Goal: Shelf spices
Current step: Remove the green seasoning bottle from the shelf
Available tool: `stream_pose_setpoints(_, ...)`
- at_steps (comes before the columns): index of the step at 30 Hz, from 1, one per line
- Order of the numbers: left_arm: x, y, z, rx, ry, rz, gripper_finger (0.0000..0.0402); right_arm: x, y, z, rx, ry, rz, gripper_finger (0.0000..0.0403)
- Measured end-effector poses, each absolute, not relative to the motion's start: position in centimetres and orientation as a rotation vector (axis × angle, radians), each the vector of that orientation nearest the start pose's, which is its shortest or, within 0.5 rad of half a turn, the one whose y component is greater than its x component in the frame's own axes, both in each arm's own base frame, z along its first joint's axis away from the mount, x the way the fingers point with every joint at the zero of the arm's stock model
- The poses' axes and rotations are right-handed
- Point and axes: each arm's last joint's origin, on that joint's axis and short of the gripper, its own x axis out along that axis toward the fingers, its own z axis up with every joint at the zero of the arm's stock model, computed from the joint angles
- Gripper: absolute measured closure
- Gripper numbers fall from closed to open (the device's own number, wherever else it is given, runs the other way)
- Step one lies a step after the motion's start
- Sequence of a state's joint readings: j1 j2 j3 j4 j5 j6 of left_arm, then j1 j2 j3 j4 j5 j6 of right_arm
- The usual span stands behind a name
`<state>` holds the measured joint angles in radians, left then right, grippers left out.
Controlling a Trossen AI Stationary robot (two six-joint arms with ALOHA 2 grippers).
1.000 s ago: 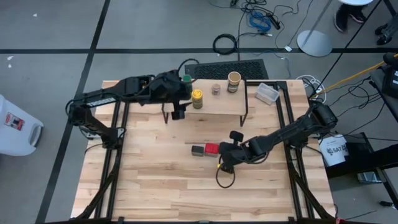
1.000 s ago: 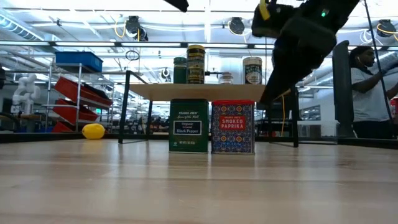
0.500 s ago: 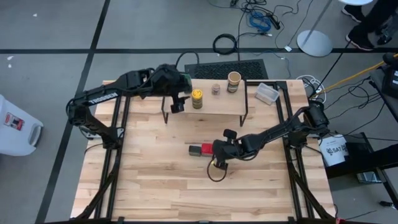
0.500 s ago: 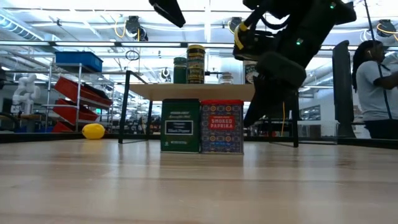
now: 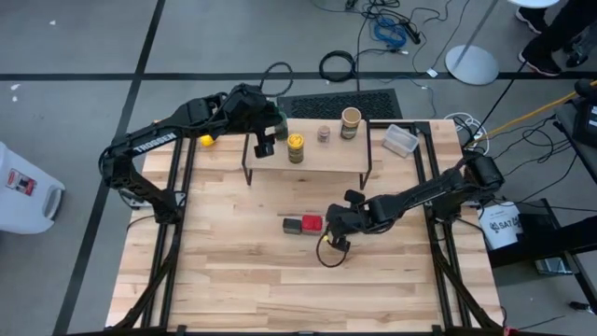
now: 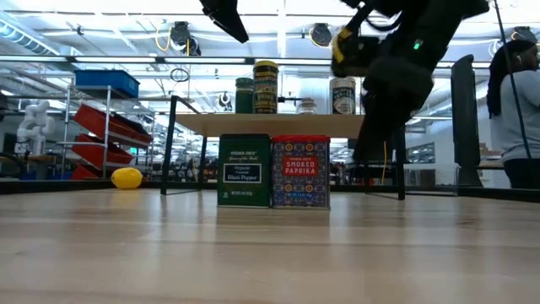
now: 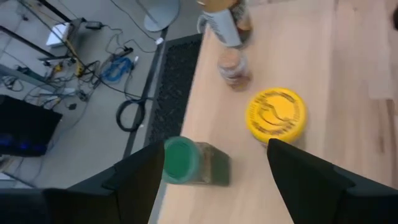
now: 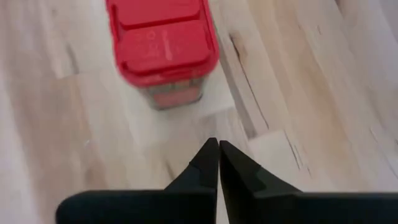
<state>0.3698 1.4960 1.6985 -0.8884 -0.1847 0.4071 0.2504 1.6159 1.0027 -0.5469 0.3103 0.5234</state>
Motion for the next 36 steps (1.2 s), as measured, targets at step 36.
stream_pose_setpoints(36, 28.8, 19.6, 37.2, 0.146, 0.845, 0.343, 0.0026, 24.7, 8.8, 26.1, 0.244, 0.871, -0.212, 0.0403)
